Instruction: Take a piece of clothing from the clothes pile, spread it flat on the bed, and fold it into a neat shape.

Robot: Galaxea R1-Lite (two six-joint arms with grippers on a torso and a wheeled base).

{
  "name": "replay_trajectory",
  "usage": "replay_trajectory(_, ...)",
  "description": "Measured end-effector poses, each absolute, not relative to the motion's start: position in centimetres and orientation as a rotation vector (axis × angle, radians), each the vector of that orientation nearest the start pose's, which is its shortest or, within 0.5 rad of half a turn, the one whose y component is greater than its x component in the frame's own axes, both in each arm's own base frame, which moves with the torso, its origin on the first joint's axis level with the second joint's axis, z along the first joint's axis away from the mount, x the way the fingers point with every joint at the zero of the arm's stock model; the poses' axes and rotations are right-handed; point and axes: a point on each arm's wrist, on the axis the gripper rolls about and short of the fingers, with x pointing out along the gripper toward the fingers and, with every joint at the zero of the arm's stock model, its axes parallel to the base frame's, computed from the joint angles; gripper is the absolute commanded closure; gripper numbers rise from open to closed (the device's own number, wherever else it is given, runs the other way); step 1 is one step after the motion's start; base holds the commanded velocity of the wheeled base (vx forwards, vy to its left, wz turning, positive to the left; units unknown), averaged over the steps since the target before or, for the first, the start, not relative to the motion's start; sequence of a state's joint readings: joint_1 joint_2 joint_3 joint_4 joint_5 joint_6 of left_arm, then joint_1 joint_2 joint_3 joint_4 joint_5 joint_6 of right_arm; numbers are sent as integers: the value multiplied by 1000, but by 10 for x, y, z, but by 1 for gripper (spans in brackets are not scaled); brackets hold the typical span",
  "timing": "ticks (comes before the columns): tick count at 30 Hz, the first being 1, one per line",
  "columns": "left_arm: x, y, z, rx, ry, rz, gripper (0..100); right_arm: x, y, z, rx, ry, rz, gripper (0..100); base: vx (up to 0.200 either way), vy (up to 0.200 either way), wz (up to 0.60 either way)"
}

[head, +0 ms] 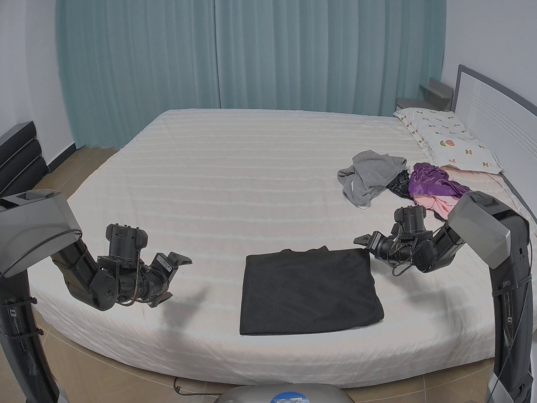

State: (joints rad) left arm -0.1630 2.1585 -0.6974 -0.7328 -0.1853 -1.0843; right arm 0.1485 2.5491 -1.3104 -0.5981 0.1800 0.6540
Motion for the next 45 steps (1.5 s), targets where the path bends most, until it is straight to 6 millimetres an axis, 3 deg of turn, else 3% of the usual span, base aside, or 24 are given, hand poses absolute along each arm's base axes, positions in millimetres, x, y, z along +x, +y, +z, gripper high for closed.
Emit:
replay_trajectory(8,331,-59,16,-1030,839,97,0,426,60,-19,696,745,64,0,0,0,0)
replay_trajectory(23,329,-58,15,-1030,844,102,0,346,39,9,926,672,14,0,0,0,0)
replay_trajectory(29,325,-60,14,-1024,857,103,0,337,35,6,1031,661,57,0,0,-100,0)
replay_trajectory(45,322,-64,13,-1016,851,88,0,325,39,-9,1048,672,71,0,0,-188,0)
